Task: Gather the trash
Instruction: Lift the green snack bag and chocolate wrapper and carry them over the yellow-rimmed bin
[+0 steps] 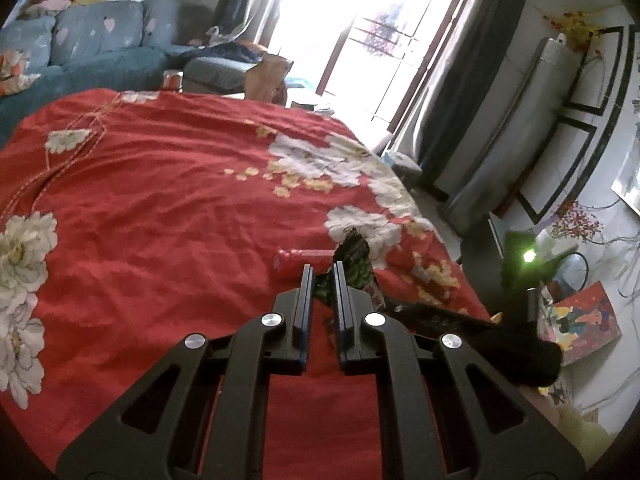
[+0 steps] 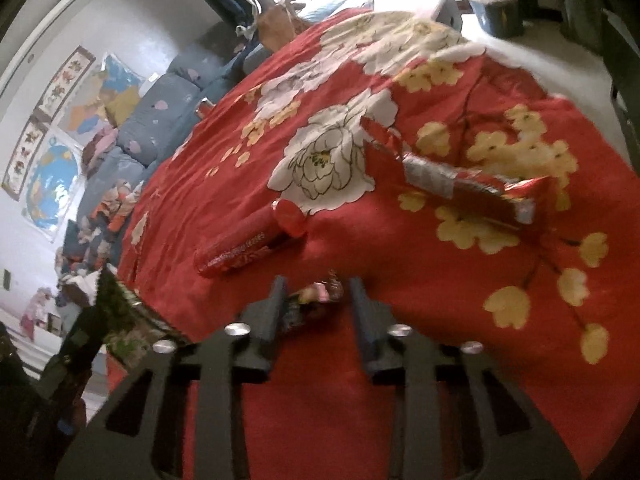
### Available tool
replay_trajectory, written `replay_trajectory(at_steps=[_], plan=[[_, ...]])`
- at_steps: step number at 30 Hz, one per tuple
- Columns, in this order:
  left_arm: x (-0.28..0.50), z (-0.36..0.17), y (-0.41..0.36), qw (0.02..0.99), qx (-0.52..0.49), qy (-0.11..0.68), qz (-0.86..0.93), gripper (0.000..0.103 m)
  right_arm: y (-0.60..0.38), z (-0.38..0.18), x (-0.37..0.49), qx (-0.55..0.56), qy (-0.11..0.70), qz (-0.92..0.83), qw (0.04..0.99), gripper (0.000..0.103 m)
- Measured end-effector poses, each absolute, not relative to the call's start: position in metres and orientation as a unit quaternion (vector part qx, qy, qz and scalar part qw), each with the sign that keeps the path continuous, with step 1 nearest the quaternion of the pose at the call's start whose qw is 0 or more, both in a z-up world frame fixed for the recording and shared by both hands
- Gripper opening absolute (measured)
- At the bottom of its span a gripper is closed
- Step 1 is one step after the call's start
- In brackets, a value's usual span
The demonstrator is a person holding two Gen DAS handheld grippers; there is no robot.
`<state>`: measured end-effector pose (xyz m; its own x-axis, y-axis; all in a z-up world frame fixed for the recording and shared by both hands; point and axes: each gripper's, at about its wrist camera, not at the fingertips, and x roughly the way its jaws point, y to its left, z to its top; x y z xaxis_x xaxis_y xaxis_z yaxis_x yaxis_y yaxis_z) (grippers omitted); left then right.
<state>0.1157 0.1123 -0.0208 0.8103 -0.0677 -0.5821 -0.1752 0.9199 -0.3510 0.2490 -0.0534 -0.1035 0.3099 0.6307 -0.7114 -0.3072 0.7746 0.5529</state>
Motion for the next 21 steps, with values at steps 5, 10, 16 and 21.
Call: replay_trajectory(at_steps=[5, 10, 16, 21], plan=[[0.113, -0.011, 0.107, 0.934, -0.195, 0.297, 0.023, 0.005, -0.059, -0.091, 0.239, 0.168, 0.487, 0.321, 0.795, 0.01], [0.111, -0.005, 0.095, 0.938, -0.188, 0.291, 0.011, 0.005, -0.076, -0.069, 0.228, 0.159, 0.451, 0.316, 0.819, 0.01], [0.111, 0.0, 0.075, 0.941, -0.175, 0.291, -0.008, 0.005, -0.104, -0.045, 0.212, 0.144, 0.407, 0.297, 0.852, 0.01], [0.111, 0.003, 0.056, 0.941, -0.163, 0.294, -0.027, 0.005, -0.133, -0.028, 0.202, 0.141, 0.373, 0.278, 0.874, 0.01]])
